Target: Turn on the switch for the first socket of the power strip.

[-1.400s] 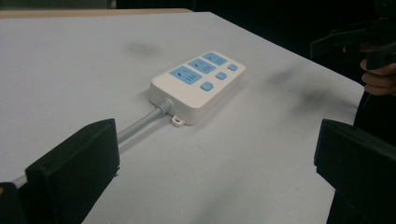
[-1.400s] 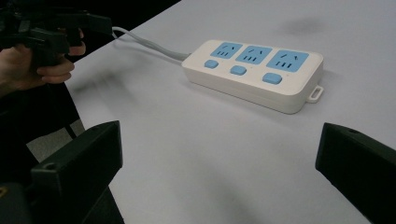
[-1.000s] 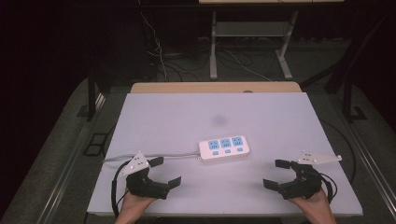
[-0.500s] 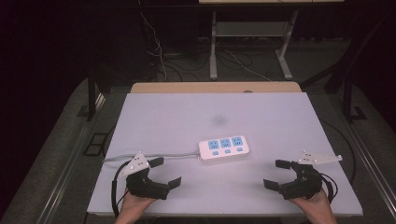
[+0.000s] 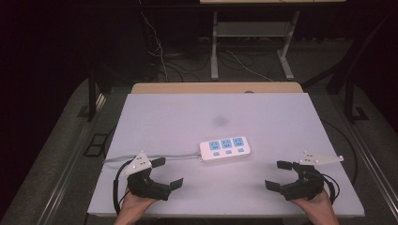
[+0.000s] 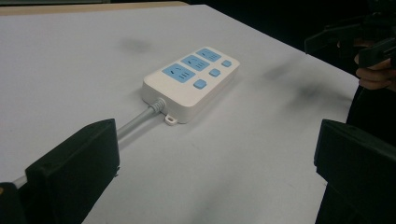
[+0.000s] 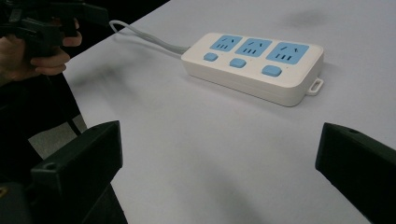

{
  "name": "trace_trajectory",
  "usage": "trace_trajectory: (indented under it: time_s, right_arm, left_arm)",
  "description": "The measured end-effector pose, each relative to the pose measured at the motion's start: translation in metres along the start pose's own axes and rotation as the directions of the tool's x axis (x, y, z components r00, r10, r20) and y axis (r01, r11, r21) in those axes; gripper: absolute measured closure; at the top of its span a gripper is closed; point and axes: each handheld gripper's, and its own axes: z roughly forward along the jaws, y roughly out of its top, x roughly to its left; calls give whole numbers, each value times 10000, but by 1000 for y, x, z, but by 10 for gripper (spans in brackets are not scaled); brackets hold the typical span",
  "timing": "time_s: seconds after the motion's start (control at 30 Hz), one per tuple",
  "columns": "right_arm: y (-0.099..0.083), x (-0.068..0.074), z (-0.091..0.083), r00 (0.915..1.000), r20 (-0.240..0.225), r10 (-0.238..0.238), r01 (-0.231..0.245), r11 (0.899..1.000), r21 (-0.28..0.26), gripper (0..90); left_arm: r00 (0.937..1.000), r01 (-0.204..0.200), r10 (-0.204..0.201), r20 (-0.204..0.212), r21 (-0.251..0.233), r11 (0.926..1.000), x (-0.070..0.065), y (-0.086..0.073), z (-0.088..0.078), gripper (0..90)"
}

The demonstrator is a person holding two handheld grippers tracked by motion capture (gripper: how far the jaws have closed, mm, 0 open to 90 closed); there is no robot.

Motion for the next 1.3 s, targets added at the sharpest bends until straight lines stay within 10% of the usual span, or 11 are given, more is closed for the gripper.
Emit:
trace_trajectory:
  time_s: [1.3]
  right_arm:
    - [-2, 0, 0, 10000, -22, 28, -27, 9998, 209, 2]
  left_arm:
    - [9967, -627, 558, 591, 1223, 9905, 2, 41, 20, 0]
